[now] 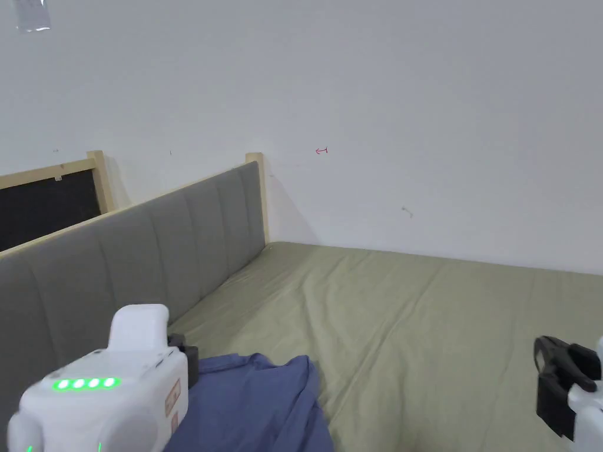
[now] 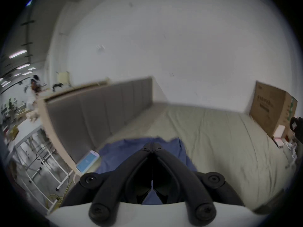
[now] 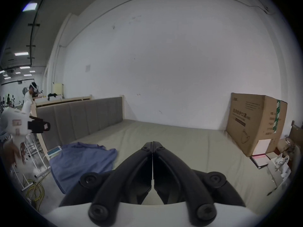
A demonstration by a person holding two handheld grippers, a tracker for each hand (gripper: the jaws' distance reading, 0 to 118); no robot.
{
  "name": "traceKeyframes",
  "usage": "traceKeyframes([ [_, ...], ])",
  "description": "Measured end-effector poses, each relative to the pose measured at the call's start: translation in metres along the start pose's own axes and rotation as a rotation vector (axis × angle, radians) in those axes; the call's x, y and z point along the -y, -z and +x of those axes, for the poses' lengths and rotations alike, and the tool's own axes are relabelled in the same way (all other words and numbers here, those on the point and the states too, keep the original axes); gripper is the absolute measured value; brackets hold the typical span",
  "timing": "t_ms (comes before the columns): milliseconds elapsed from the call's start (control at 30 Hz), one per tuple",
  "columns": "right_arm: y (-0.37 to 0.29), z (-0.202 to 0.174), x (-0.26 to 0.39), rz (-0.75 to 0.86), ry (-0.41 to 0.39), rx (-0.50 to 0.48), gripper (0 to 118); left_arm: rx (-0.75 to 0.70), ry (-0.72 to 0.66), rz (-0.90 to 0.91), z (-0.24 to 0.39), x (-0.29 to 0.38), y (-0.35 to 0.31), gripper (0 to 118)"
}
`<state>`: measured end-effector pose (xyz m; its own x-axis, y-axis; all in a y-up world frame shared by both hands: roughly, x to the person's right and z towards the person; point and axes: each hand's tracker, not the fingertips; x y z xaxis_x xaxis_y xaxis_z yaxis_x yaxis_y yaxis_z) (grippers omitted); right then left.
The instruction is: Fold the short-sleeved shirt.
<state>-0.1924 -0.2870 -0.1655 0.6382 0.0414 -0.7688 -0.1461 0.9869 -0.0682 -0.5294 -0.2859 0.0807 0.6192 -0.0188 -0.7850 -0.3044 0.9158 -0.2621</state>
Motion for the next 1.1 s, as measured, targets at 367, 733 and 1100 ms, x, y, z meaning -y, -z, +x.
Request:
traceKeyframes([
  [367, -0.018, 0.051, 0.029, -0.185, 0.008, 0.084, 0, 0.149, -0.407, -0.732, -0.067, 0.08, 0.238, 111],
  [733, -0.016, 0.044, 0.023, -0.239, 0.029, 0.078, 0, -0.069, -0.037, -0.706, -0.002, 0.152, 0.225, 118],
  [1100, -0.009, 0.03, 0.019, -0.22, 0.014, 0.012, 0, -0.083, 0.174, -0.549, 0.011, 0.137, 0.179, 1],
])
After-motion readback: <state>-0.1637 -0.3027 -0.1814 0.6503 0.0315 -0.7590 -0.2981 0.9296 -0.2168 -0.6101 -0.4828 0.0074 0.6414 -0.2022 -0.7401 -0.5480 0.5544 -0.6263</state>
